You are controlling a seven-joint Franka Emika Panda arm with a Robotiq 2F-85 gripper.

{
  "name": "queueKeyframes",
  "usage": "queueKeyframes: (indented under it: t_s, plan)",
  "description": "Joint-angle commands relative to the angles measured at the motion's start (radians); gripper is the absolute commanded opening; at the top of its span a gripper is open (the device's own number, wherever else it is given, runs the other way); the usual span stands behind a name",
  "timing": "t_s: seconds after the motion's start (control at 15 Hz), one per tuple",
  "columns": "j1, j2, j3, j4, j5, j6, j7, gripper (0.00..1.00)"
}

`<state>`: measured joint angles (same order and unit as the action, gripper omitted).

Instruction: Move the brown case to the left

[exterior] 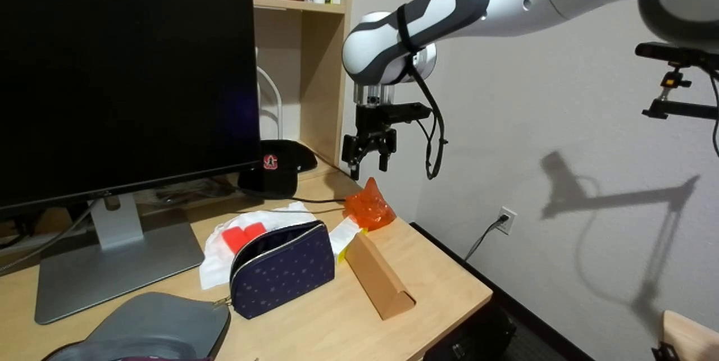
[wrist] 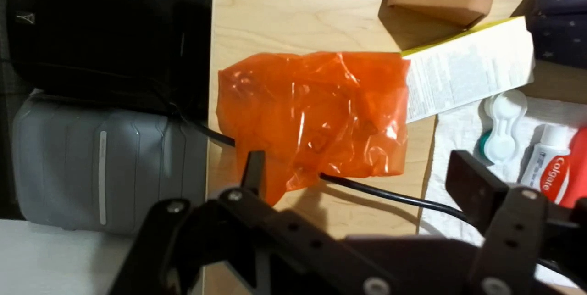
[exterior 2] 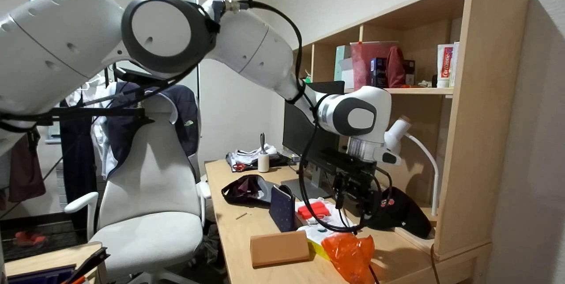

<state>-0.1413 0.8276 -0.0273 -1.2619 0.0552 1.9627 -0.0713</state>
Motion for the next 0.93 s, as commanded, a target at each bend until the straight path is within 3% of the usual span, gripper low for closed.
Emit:
queueKeyframes:
  t_s: [0.0,0.47,0.6,0.67,0.87]
  plan:
    - [-0.01,0.078,0.003,0.132,0.02,-0.072,0.02,1.0]
    - [-0.013,0.138,0.004,0.248,0.013,-0.192,0.007,1.0]
    - [-0.019,0.151,0.014,0.268,0.029,-0.164,0.003,1.0]
    - [-0.003,0.116,-0.001,0.205,0.001,-0.147,0.006,1.0]
    - [-0.002,0.118,-0.001,0.209,0.001,-0.147,0.006,1.0]
